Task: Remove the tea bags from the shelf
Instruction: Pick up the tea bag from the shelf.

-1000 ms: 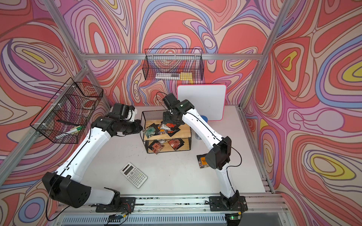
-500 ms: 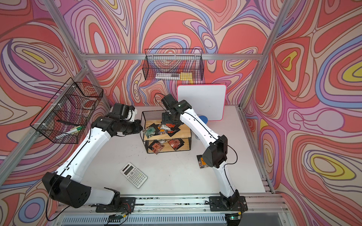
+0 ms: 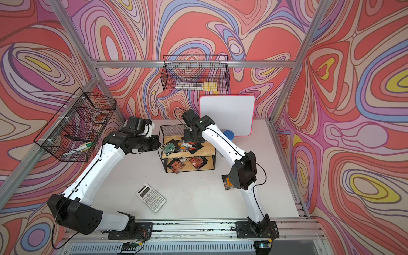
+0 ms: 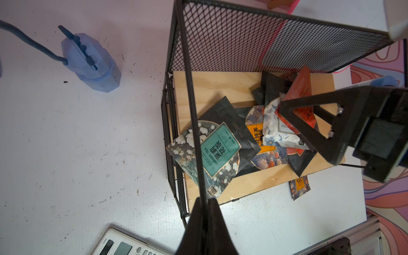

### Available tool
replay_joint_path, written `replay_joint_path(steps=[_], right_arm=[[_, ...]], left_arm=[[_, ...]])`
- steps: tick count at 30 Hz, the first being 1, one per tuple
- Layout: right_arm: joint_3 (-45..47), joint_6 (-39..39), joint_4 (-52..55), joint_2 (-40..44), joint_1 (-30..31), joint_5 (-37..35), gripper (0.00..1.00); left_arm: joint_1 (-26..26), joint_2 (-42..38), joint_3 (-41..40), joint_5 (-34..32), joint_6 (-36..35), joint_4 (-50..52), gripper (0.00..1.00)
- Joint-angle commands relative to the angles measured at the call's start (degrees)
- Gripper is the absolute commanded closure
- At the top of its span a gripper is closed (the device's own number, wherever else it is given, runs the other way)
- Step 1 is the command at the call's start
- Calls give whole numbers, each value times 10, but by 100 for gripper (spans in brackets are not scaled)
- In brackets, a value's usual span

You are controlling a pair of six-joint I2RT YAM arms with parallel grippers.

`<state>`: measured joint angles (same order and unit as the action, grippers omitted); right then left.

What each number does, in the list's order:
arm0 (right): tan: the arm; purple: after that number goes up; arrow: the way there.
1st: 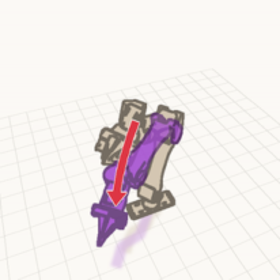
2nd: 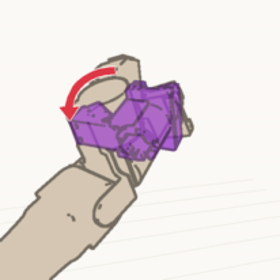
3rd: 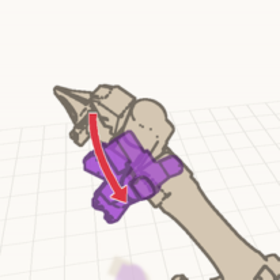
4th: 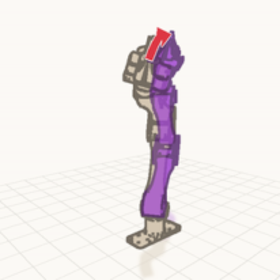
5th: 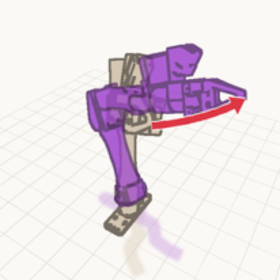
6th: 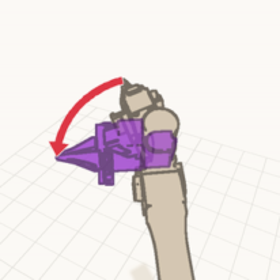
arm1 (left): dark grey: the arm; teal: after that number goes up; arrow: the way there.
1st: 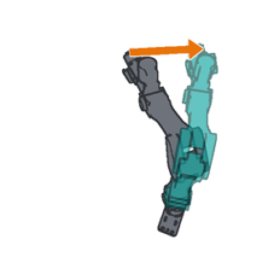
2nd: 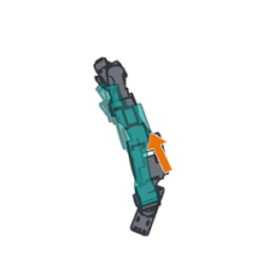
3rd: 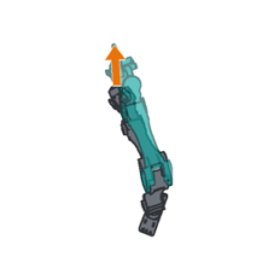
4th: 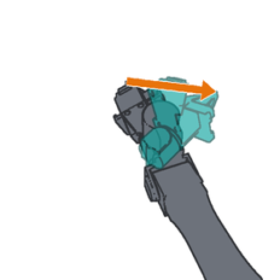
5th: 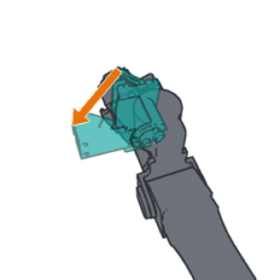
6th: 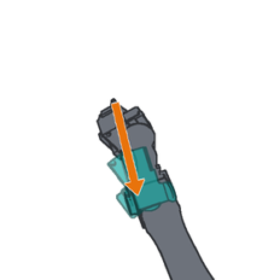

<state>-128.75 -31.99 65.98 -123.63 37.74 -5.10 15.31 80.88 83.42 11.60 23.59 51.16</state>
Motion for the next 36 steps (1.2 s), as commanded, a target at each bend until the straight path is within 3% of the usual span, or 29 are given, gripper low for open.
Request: replay_joint_path(steps=[1,9,26,36], right_arm=[[23,-8,-1,20,-2,-8,37],[59,-20,-23,41,-10,-2,51],[42,-31,-29,77,-16,-41,78],[85,-18,-90,171,-15,-38,91]], left_arm=[[1,-1,5,-12,-12,2,100],[1,0,6,-13,-14,2,100],[0,1,6,-13,-14,2,100],[1,4,9,-13,-13,1,100]])
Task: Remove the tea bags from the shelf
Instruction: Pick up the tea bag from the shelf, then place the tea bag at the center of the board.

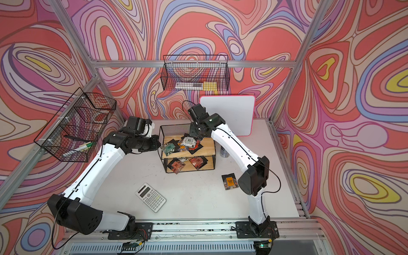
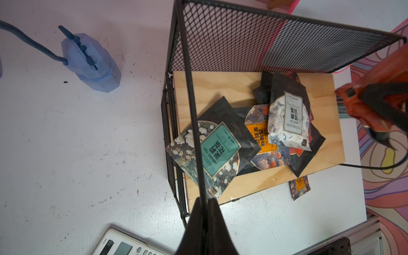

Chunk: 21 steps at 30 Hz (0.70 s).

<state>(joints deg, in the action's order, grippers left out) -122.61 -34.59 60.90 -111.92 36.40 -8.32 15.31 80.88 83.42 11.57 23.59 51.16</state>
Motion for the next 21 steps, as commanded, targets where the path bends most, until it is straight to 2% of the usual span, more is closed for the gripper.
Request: replay_joint_path(steps=[1,4,7,9,11,16,21], right_arm=[[39,11,-52,71,-2,-5,91],[87,15,-76,128,-2,-24,92],[146,-1,-83,189,-2,-79,95],[188,-30,-68,230,-10,-129,98],[234,-71,-48,261,-38,-141,97],[410,-165,-45,349,-144,-75,97],[568,-182,-99,372,-179,17,96]], left_arm=[[1,4,9,-14,-13,1,100],[0,5,10,-15,-14,1,100],[1,5,10,-15,-14,2,100],[1,5,10,-14,-14,2,100],[1,5,10,-14,-13,1,100],[0,7,11,-14,-13,-1,100],[0,11,16,-14,-14,1,100]])
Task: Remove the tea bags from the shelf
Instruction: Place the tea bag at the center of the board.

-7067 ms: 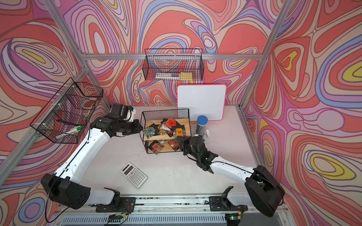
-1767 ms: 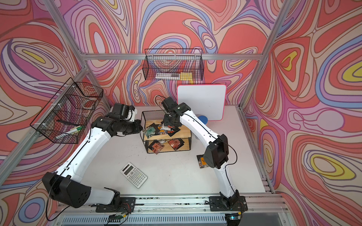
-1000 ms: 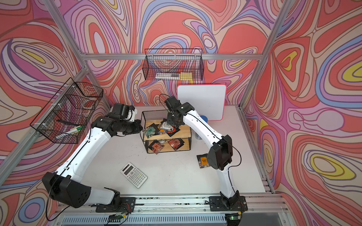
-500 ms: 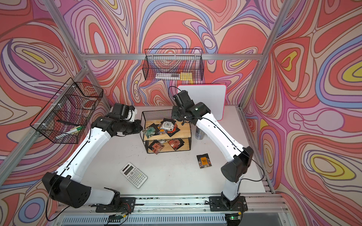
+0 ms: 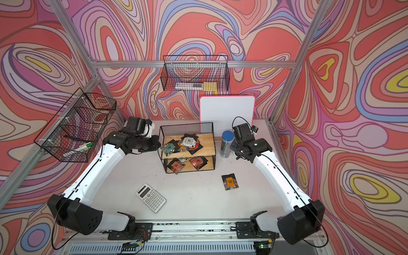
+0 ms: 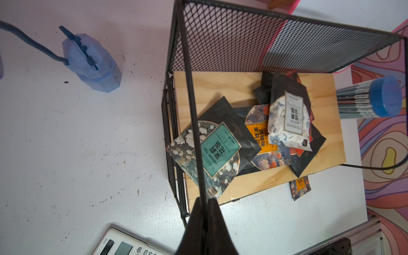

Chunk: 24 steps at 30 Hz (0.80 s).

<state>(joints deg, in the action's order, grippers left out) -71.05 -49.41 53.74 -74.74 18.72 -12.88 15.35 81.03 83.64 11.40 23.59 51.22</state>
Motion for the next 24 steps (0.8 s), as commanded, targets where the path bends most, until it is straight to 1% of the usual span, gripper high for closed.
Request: replay_joint_path(steps=[1,4,6,9,12,15,18,20,24], right_arm=[[75,-35,-37,-2,-2,71,96],[144,-36,-80,-4,-5,91,95],[179,-35,-103,-6,-6,93,90],[211,-33,-127,-20,-8,97,82],[231,-30,-146,-35,-10,98,81],[239,-28,-158,-50,-11,103,74],[235,-28,-147,-54,-11,96,61],[230,-29,-136,-49,-11,89,51],[209,-28,-110,-29,-11,68,38]], left_arm=[[0,10,15,-12,-14,1,100],[0,11,18,-15,-15,2,100],[0,12,19,-16,-16,3,100],[0,14,19,-15,-16,4,100],[0,14,19,-16,-16,4,100],[0,14,19,-15,-17,4,100],[0,14,19,-14,-17,5,100],[0,13,18,-14,-16,5,100],[0,11,15,-15,-17,5,100]])
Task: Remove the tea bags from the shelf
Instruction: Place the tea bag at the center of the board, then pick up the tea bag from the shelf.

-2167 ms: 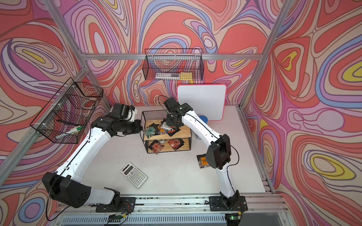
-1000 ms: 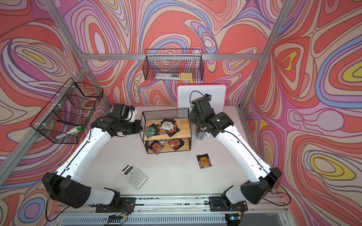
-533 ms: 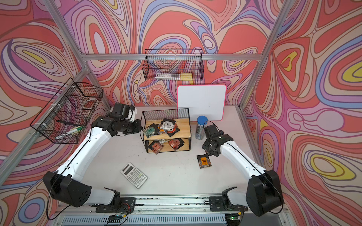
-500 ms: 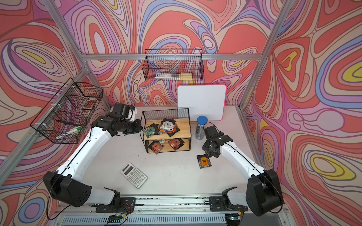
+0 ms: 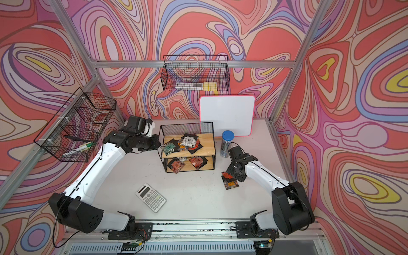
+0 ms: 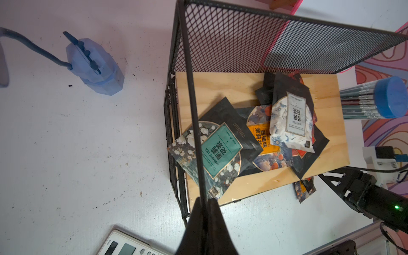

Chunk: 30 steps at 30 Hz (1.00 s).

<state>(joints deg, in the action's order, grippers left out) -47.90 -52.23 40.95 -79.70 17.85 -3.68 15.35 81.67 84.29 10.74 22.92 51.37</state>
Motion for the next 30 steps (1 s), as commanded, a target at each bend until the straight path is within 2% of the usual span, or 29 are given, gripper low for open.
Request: replay_joint_path(steps=[1,8,16,18,21,25,30], right_arm=[[-36,2,31,24,-3,-34,35],[-178,49,123,40,-3,-107,24],[-354,130,165,18,1,-142,26],[-400,163,170,3,25,-164,26],[-490,217,190,-46,96,-205,26],[-626,254,242,-156,183,-201,26],[-791,260,318,-298,232,-173,25]], left_arm=[[0,4,9,-9,-10,3,100],[0,4,8,-6,-9,2,100],[0,2,5,-5,-8,1,100],[0,2,4,-6,-8,1,100],[0,2,3,-5,-8,2,100],[0,2,3,-5,-7,1,100],[0,2,3,-7,-7,1,100]])
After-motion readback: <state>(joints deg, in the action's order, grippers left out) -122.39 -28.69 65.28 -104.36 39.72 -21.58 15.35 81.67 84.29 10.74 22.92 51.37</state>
